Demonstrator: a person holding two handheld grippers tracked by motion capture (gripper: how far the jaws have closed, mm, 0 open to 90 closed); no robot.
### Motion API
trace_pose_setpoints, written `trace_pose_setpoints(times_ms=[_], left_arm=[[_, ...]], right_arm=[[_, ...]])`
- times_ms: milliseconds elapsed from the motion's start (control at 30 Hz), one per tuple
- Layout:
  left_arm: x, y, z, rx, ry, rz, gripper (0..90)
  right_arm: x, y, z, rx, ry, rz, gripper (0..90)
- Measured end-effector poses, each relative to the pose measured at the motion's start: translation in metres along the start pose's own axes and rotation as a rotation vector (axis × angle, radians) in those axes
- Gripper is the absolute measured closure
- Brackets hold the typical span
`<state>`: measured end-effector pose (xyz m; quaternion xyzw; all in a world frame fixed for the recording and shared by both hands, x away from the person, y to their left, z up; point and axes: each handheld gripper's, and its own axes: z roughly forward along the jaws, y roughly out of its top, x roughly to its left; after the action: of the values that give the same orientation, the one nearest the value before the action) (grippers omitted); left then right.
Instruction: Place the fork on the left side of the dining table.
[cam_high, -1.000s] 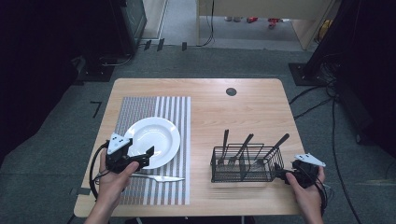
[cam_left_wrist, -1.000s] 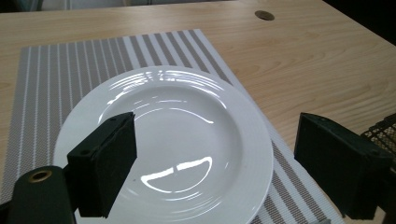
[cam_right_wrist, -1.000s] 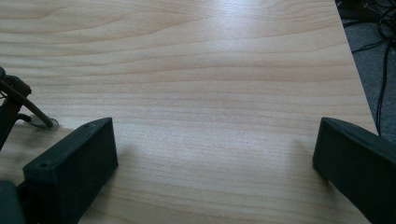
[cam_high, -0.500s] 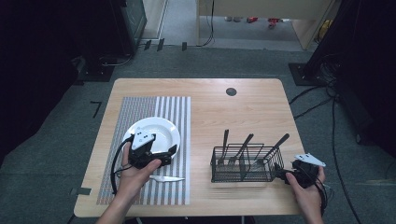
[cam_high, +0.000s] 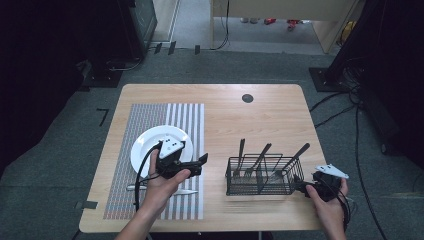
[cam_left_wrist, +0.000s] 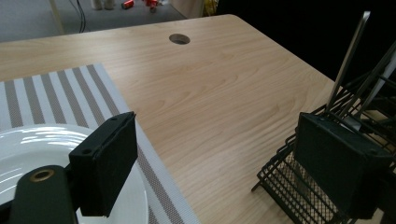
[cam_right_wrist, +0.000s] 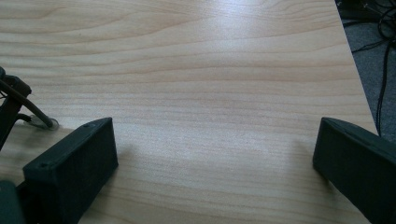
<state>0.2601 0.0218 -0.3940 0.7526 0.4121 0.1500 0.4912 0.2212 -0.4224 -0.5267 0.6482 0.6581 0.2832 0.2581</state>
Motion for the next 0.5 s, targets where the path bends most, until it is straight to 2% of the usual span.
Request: trace_pose_setpoints(times_ms=[167,267,367,500], left_arm=[[-0.012,0.005,0.009,-0.014,-0.023,0.000,15.3],[-0.014,0.007,0.013,-0.016,-0.023,-0.009,15.5],[-0.018,0.009,0.020,-0.015,-0.058,-0.019,15.5],[-0.022,0.011,0.025,-0.013,-0.067,-0.014,15.5]], right_arm=[[0.000,0.000,0.000,0.000,0.000,0.000,0.0],[0.000,0.000,0.000,-0.002,0.002,0.000,0.0],[0.000,0.000,0.000,-0.001,0.002,0.001,0.0],[0.000,0.000,0.000,0.000,0.003,-0.001,0.0]])
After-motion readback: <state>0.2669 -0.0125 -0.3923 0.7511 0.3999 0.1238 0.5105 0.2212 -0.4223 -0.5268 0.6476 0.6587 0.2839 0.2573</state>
